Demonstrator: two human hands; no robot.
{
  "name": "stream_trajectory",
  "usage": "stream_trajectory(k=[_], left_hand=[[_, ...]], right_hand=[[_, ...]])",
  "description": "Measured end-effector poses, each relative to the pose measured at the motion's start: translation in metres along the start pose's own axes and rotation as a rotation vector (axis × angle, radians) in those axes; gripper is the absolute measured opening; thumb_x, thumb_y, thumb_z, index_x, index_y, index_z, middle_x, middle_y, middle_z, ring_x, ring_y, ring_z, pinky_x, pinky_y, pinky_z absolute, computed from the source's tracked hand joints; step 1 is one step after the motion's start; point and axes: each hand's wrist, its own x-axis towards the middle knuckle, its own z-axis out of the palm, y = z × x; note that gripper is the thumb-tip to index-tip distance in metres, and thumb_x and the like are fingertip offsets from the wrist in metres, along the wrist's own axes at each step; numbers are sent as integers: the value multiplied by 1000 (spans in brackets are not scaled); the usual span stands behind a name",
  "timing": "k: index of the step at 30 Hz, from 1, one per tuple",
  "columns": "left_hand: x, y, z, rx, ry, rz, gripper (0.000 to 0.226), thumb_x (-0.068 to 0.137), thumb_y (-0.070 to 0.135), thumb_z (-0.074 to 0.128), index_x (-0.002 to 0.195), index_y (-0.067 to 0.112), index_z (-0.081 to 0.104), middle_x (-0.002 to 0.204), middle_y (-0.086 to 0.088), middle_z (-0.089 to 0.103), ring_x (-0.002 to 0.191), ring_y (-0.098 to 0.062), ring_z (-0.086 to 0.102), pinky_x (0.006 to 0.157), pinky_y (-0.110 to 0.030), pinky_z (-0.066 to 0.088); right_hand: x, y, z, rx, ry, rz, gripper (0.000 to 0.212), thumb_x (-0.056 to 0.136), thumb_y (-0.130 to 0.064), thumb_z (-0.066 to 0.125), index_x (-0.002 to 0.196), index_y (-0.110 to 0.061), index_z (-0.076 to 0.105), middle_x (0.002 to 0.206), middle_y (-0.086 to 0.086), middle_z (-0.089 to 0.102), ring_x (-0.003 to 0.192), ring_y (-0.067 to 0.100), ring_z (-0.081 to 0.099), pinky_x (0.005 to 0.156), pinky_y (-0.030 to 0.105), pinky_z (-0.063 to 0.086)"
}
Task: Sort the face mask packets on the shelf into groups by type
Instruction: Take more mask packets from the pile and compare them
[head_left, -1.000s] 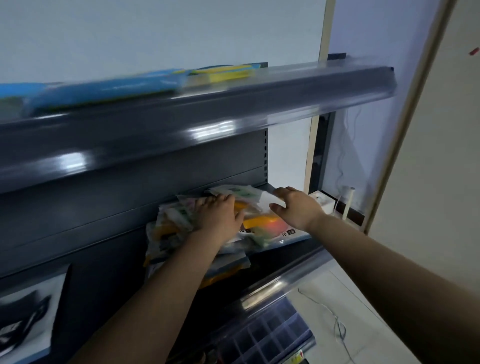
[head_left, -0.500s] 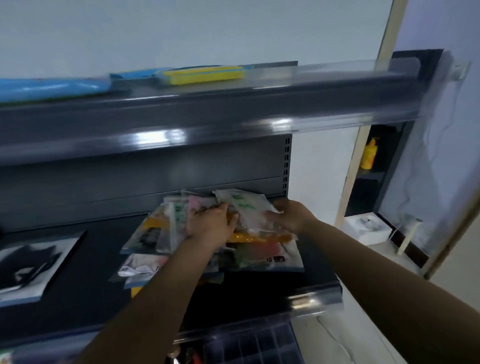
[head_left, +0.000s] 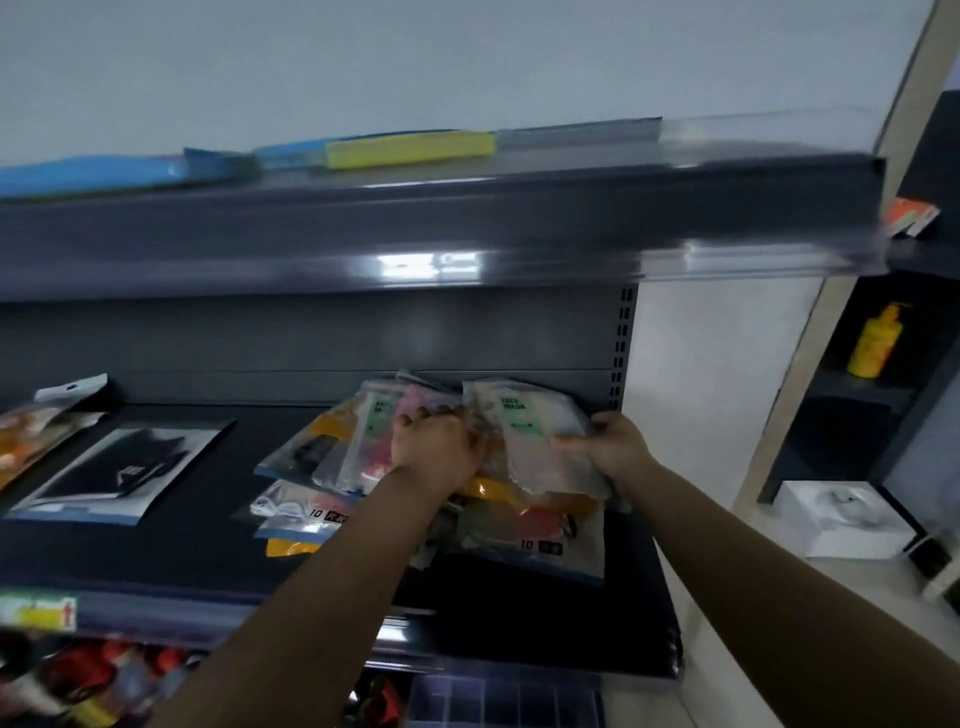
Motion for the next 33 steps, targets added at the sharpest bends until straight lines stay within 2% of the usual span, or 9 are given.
stream_trajectory(k=[6,9,12,15,19,22,25,30,33], left_hand=[[14,16,1,-84,-32,-56,49,93,46,37,126,12,52,128,-14,57,122,-30,48,99,-38,34],[18,23,1,-139,-34,-118,54,91,49,41,130,13,48,134,-14,54,127,-31,44,102,-38,32],[23,26,3,-266,-52,-158,51,88,48,48,126,13,51,128,-12,58,122,-31,50,101,-39,39],[28,26,3,-430,-42,-173,41,88,38,53,122,15,53,118,-8,63,112,-28,59,94,-39,49],[25,23,-9,-568,55,-226,38,92,7,49,129,1,45,123,-16,59,114,-31,57,92,-34,46],[20,15,-15,-639,87,-264,29,88,5,53,116,-4,57,117,-20,62,110,-35,58,87,-35,46],[14,4,-20,-681,108,-275,22,88,8,54,104,-6,63,108,-24,65,101,-38,61,75,-32,45],[-4,-14,-26,-662,247,-244,24,96,14,47,114,4,61,112,-15,67,102,-30,63,72,-23,41],[-17,-27,-27,-824,358,-304,26,96,21,51,115,6,60,102,-12,68,94,-27,64,70,-24,42]], right_hand=[[11,11,-10,120,14,-43,72,67,-7,83,127,2,46,122,14,56,116,32,54,94,35,43],[16,19,-14,136,-7,-35,55,64,-10,85,110,-4,57,103,7,60,107,32,58,94,43,48],[18,25,-20,178,-29,-42,41,66,-7,83,95,-10,54,91,3,57,97,29,57,93,44,49],[16,25,-25,194,-55,-67,51,69,-4,80,111,-6,51,95,6,55,88,23,55,75,32,47],[20,23,-24,193,-72,-124,60,72,-2,78,124,3,48,89,4,55,77,15,51,63,24,40],[23,20,-21,199,-83,-131,63,73,-5,78,127,-2,47,83,-3,50,83,18,51,73,27,43],[20,19,-18,228,-104,-112,62,71,-10,80,124,0,50,101,9,62,99,29,59,86,40,51],[16,12,-16,328,-164,-154,57,76,-6,75,128,-5,52,114,14,66,100,32,64,87,52,53],[7,3,-11,383,-172,-201,74,78,-9,74,142,-9,37,117,4,63,112,29,59,97,53,48]])
